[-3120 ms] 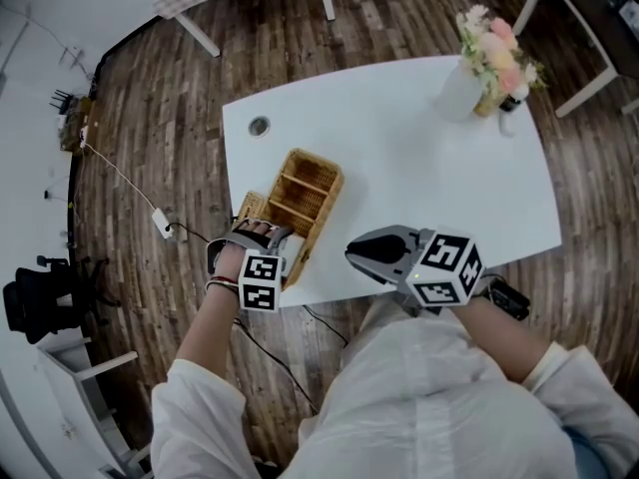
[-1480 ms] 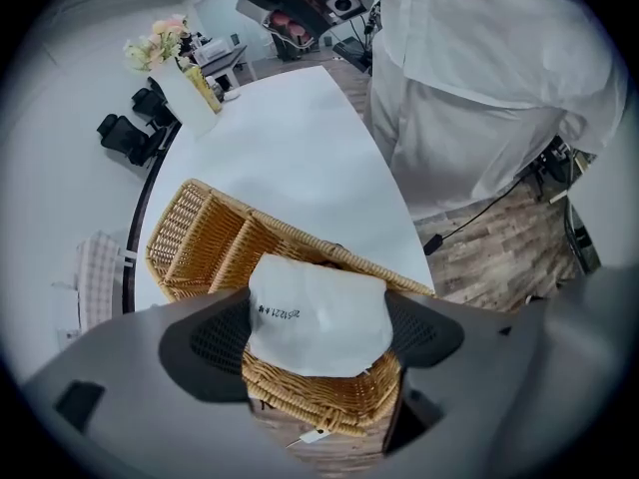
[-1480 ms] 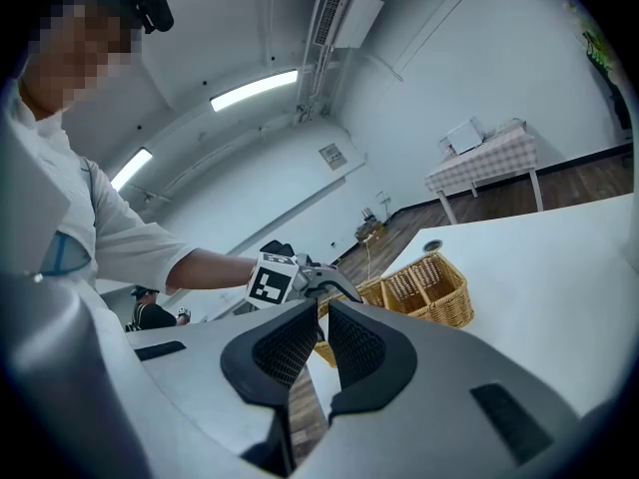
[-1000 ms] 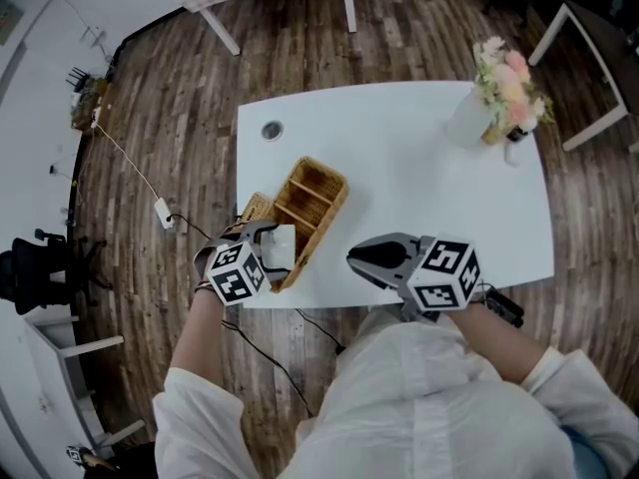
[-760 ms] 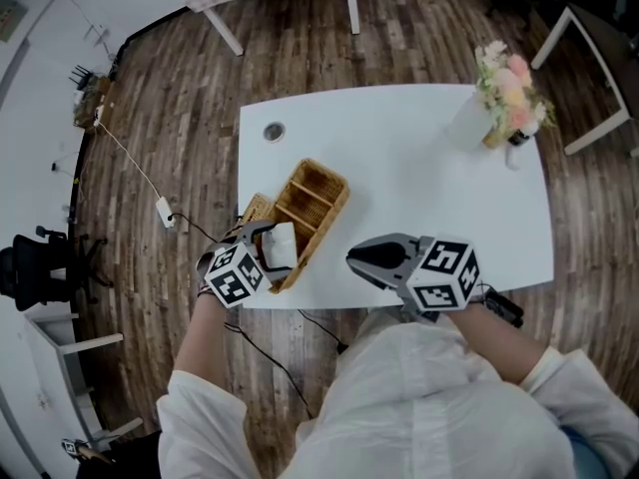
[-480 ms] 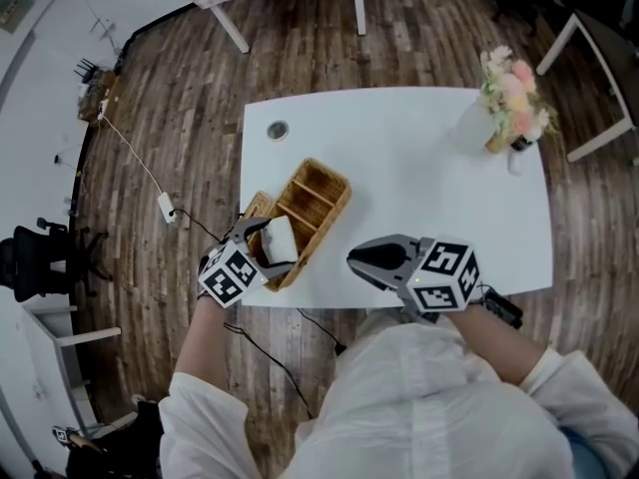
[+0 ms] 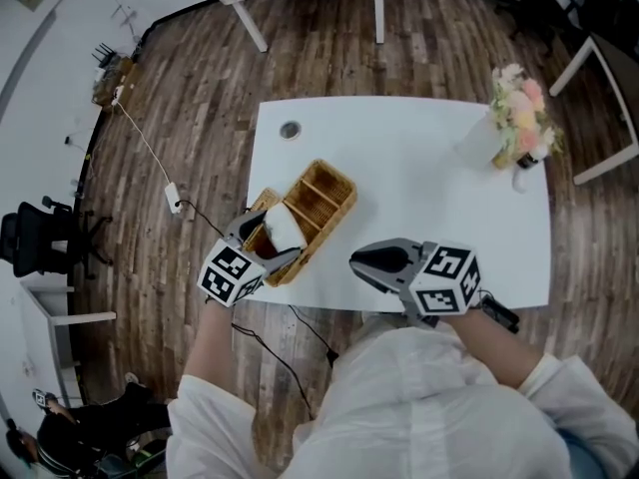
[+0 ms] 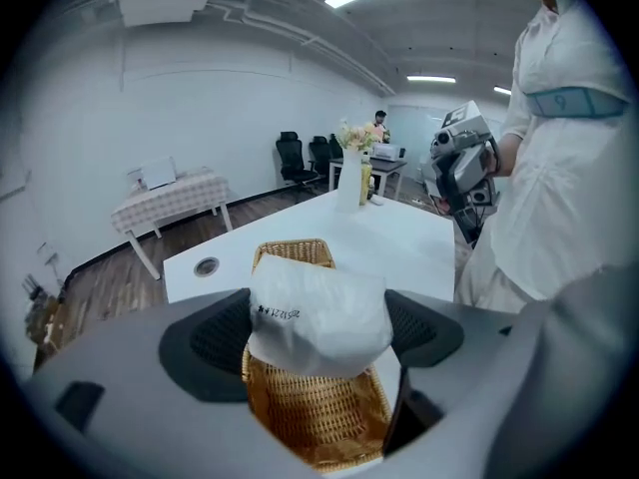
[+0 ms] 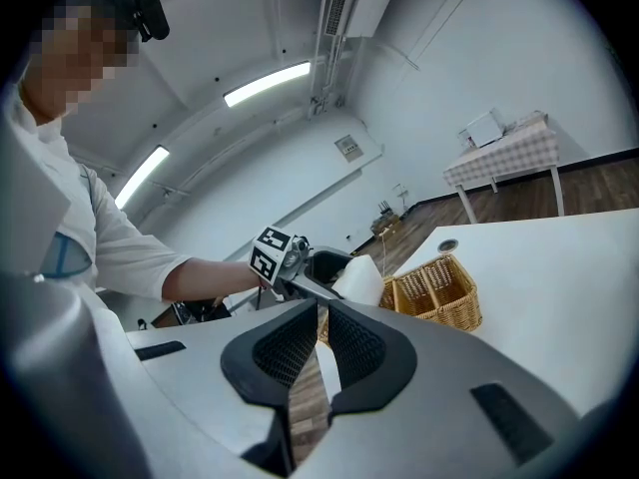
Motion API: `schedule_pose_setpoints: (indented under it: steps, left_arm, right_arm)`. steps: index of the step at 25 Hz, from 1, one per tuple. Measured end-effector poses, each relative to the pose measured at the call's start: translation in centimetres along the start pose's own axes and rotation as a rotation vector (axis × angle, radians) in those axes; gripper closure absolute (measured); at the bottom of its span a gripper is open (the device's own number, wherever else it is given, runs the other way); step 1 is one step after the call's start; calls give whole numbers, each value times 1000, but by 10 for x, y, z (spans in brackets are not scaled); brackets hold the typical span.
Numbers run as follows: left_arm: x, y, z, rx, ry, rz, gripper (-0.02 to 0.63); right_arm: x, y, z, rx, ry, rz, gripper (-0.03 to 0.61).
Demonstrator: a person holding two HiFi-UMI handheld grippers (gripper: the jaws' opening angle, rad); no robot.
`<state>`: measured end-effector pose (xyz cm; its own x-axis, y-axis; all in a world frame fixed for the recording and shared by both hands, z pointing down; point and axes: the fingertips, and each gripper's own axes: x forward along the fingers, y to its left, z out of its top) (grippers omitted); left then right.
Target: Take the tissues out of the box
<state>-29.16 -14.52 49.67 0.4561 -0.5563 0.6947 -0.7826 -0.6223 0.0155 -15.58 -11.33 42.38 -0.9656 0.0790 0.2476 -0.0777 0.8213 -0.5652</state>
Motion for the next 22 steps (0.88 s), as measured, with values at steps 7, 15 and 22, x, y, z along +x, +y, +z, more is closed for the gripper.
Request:
schedule_pose_setpoints:
  steps: [7,15,22]
  left_arm:
    - [-5,-11,16,-65,-69,63,201]
    - [-2,-33,55,-154,-165,146,201]
    - [5,-70,97,-186,-229,152,201]
  right_arm:
    - [-10,4,0,-10,7,20,541]
    - [-24,2,0,-30,12,31,541]
    - [-40,-2,5,-35,-3,20,541]
